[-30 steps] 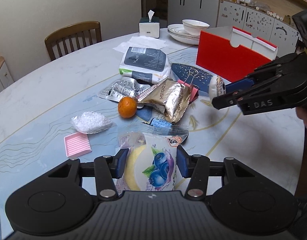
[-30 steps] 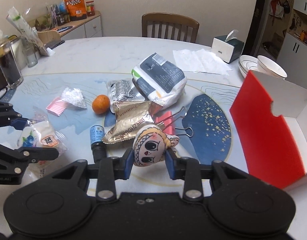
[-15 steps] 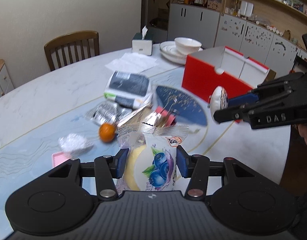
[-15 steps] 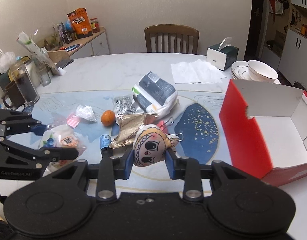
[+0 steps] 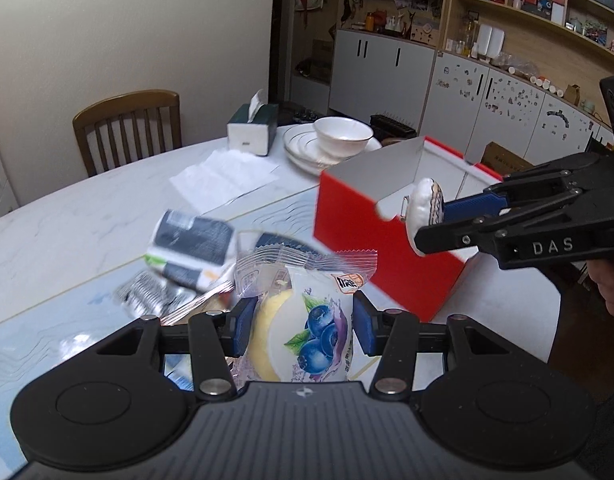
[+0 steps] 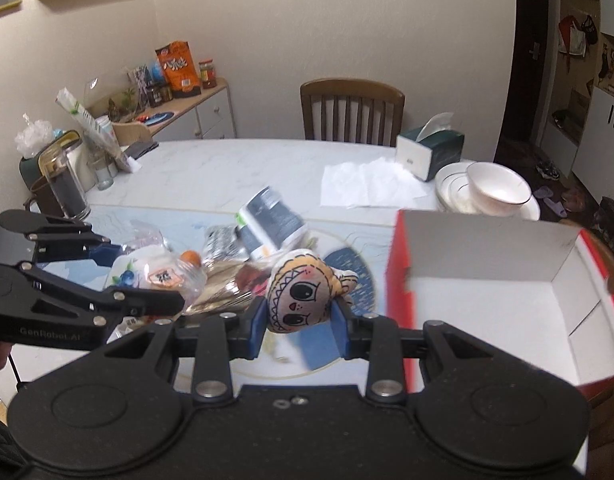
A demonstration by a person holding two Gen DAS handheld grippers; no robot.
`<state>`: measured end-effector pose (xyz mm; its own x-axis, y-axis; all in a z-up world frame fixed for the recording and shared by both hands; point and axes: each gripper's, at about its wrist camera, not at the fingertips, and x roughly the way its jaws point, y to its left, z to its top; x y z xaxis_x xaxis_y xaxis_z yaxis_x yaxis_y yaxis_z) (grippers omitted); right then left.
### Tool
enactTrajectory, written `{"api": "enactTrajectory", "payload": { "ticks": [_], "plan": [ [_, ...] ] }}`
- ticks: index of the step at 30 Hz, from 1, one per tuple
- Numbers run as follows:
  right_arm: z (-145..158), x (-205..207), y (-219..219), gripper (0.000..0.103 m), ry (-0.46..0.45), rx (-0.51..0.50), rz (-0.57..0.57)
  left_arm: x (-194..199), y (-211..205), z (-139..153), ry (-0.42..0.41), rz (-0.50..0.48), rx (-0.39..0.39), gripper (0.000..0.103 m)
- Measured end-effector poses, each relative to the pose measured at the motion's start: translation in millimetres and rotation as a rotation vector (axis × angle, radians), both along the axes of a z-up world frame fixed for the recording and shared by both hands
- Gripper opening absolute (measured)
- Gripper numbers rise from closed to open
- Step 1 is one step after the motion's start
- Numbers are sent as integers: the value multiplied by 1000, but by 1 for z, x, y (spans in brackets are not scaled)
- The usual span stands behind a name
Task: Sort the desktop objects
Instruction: 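Carry the bun and plush with both tools over the red-and-white box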
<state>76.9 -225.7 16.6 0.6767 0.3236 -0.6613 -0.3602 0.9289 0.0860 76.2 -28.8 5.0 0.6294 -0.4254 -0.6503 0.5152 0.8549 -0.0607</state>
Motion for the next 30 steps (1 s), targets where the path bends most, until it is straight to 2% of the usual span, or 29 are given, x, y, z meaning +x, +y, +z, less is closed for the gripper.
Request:
{"api": "enactTrajectory", "payload": {
  "ticks": [15,30],
  "plan": [
    [2,26,-87,33,-17,-7,2,21,-86,12,-12,-24,18,48],
    [-20,50,-157,33,47,-41,-46,62,-180,9,1,-123,42,48]
  ]
}}
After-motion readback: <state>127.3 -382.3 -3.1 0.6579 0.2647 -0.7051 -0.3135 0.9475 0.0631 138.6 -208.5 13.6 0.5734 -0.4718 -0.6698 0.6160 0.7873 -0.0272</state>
